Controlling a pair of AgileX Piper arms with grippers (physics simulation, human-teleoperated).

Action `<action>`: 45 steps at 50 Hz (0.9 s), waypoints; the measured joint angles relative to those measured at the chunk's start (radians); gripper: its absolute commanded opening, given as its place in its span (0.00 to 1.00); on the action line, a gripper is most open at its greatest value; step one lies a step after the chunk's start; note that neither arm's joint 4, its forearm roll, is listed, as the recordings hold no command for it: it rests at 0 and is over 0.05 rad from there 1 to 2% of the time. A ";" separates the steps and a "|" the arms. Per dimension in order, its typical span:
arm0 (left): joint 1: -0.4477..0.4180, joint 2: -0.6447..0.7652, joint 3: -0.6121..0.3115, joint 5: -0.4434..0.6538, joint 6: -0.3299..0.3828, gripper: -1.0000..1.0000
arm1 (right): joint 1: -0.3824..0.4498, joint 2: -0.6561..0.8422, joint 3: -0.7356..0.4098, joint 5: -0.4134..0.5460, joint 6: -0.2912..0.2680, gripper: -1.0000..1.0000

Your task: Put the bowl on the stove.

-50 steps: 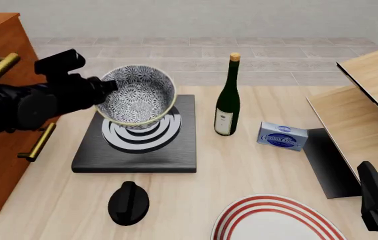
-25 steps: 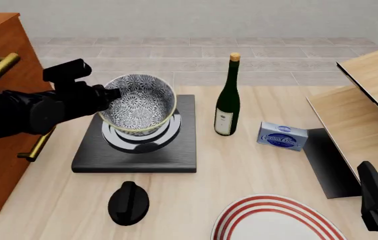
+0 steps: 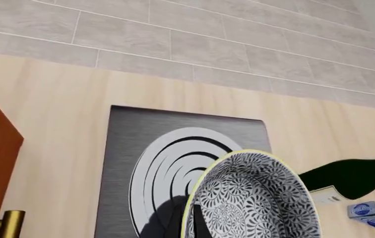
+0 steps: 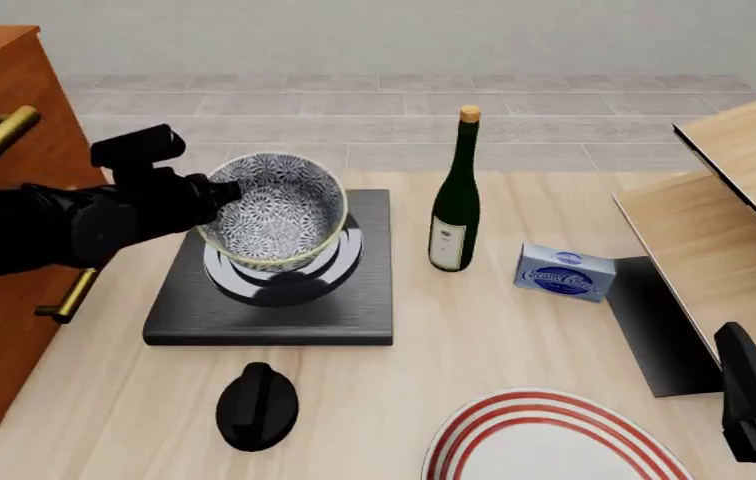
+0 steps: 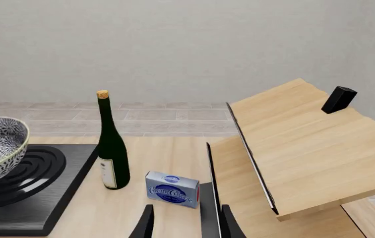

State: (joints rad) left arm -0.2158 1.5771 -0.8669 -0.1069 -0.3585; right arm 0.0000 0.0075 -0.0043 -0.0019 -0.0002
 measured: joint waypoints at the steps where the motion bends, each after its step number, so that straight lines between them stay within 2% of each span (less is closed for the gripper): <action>1: 0.001 0.002 0.000 -0.002 0.001 0.00 | 0.000 0.000 0.000 0.000 0.000 1.00; 28: 0.000 0.043 0.008 -0.049 0.017 0.00 | 0.000 0.000 0.000 0.000 0.000 1.00; 29: -0.003 0.043 0.009 -0.051 0.016 1.00 | 0.000 0.000 0.000 0.000 0.000 1.00; 45: -0.023 0.017 0.014 -0.064 0.023 1.00 | 0.000 0.000 0.000 0.000 0.000 1.00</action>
State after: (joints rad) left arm -0.2392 1.5944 -0.8529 -0.1710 -0.3357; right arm 0.0000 0.0075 -0.0043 -0.0019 -0.0002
